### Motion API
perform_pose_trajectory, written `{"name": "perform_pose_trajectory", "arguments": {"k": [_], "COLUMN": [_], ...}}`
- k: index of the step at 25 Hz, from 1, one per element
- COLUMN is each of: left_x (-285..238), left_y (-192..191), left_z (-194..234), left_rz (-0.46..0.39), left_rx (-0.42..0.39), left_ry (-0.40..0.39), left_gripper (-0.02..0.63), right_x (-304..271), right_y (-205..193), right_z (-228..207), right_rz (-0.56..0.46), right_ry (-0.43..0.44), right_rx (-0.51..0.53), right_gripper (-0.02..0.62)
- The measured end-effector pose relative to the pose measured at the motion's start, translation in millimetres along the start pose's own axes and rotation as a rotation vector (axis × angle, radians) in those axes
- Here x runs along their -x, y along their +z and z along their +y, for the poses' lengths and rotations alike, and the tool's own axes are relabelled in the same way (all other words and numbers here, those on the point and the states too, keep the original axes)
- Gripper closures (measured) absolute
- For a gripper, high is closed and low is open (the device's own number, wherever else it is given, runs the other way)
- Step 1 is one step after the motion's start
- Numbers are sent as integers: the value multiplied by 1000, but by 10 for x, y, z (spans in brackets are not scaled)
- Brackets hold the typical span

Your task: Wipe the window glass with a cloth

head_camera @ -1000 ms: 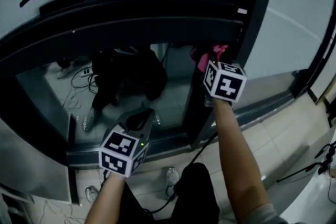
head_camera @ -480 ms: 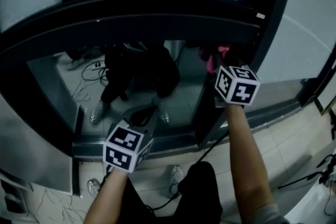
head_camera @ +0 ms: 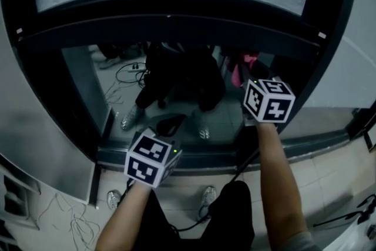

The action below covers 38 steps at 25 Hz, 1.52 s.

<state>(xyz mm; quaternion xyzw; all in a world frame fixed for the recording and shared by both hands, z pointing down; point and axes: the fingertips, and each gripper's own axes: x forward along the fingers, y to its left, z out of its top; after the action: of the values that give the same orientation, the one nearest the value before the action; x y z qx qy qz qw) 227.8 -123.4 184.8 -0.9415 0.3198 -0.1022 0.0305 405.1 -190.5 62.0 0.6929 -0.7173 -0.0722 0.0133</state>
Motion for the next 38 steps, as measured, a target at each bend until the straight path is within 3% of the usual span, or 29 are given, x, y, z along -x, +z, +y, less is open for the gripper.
{"name": "perform_pose_trajectory", "arguments": {"k": [16,38], "left_x": [799,1693], "left_y": [-212,-605], "left_z": [779,1658], "left_rz": [4,33], "left_rx": [42,111], "left_ry": [166,357], "left_gripper": [604,604], "right_x": [-360,-822], "right_y": [159,309], "right_z": [1289,3006], "right_rz": [-3,-14], "right_ry": [139,396], "right_rx": [-17,-31], "right_gripper": [532,532]}}
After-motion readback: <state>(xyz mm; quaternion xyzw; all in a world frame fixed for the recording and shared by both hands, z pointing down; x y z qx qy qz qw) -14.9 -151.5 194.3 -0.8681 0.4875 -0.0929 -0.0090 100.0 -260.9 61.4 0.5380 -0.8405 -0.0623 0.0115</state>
